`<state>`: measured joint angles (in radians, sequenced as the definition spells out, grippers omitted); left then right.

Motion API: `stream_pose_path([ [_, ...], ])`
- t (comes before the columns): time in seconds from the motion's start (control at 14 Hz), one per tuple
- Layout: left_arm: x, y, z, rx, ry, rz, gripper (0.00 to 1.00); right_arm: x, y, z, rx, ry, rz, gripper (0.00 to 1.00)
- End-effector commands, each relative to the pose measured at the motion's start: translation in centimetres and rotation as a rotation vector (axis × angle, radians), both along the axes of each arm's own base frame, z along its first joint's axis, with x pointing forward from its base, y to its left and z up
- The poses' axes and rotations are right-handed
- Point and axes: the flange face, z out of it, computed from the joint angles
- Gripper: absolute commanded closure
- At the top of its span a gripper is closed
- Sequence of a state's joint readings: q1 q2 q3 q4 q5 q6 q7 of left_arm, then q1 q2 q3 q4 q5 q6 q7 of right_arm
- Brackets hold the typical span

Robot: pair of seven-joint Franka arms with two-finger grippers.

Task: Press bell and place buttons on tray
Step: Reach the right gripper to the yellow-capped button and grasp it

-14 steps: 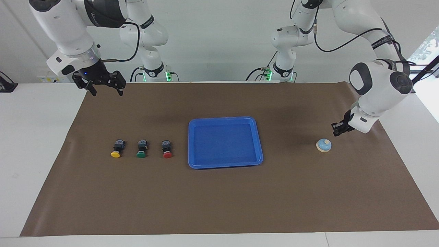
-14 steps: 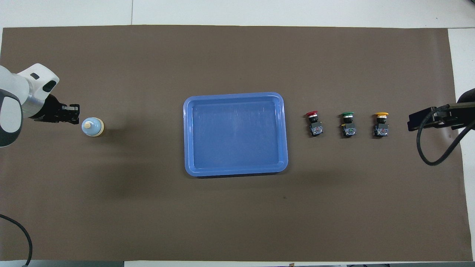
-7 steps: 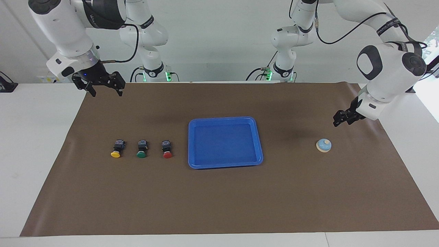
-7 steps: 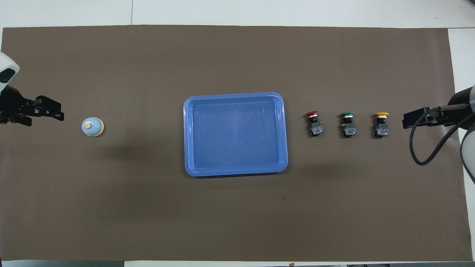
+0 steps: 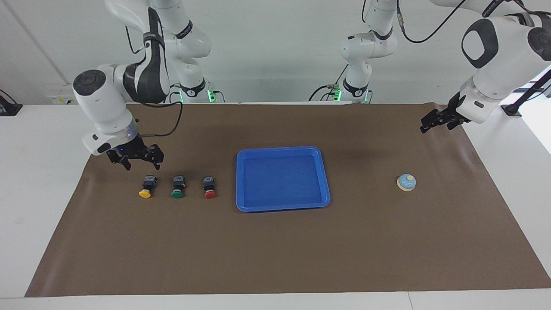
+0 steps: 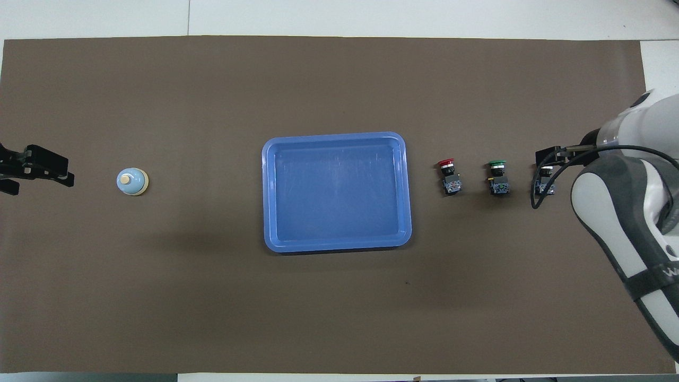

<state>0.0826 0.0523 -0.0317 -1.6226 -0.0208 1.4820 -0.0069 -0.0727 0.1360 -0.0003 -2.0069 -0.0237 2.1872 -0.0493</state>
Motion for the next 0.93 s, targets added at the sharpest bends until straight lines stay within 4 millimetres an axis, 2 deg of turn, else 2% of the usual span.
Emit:
stream_pose_path([
  [0.0,-1.8,-0.3,1.7,-0.007,0.023,-0.003,0.0,0.0,-0.5,-2.9,0.002,0.007,-0.027,0.0],
  [0.07,-2.0,-0.5,1.8,-0.006,0.02,-0.005,0.0,0.1,-1.5,-4.5,0.001,0.021,-0.037,0.0],
  [0.21,-2.0,-0.5,1.4,-0.009,0.021,-0.011,0.0,-0.1,-2.4,-6.3,0.002,0.049,-0.039,0.0],
  [0.43,-2.0,-0.6,1.8,-0.006,0.018,-0.012,0.0,-0.7,-2.9,-6.8,0.003,0.074,-0.038,0.0],
  [0.5,-1.9,-1.7,1.8,-0.006,0.022,-0.034,0.0,-1.1,-3.1,-7.4,0.004,0.089,-0.039,0.0],
  [0.64,-1.8,-1.9,1.9,-0.005,0.011,-0.037,0.0,-1.6,-3.0,-8.6,0.006,0.109,-0.034,0.0],
  [0.72,-1.8,-1.9,1.8,-0.005,0.012,-0.037,0.0,-1.8,-3.1,-9.0,0.007,0.12,-0.028,0.03],
  [0.86,-1.8,-1.9,1.7,-0.005,0.015,-0.037,0.0,-2.1,-3.7,-9.5,0.009,0.128,-0.031,0.19],
])
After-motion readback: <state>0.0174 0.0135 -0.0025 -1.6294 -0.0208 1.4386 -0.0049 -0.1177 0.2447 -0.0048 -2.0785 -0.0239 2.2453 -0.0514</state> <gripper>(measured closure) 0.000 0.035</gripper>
